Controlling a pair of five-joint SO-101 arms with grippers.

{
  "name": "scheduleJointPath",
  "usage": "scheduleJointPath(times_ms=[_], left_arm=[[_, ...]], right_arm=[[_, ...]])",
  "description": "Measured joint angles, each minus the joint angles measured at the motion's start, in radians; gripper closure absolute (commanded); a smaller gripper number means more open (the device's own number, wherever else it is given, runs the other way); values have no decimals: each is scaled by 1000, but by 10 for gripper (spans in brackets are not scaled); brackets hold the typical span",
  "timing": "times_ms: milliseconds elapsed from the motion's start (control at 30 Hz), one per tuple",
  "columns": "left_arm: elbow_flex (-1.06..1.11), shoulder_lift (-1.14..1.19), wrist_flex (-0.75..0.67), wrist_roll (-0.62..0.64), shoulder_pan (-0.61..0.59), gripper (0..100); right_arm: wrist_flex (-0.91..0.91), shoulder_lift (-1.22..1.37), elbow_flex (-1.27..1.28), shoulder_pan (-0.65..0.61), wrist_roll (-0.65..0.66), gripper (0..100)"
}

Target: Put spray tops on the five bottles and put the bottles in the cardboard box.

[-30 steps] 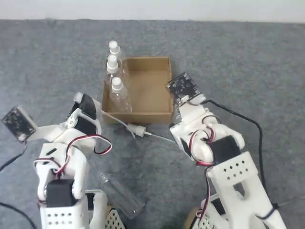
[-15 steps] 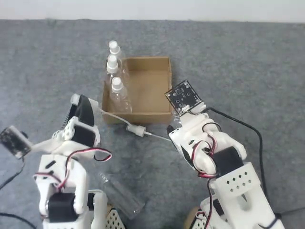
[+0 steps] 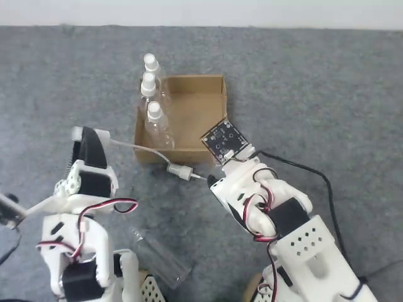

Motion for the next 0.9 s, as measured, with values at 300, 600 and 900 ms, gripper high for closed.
scheduleJointPath(times_ms=[300,600,900], left_arm=[[0,0,-87,57,2,990],[0,0,-130,137,0,990],[0,0,-130,146,2,990]], right_arm=[[-25,0,26,-3,0,909],[-77,0,60,-23,28,909],[-157,0,123,-55,81,909]])
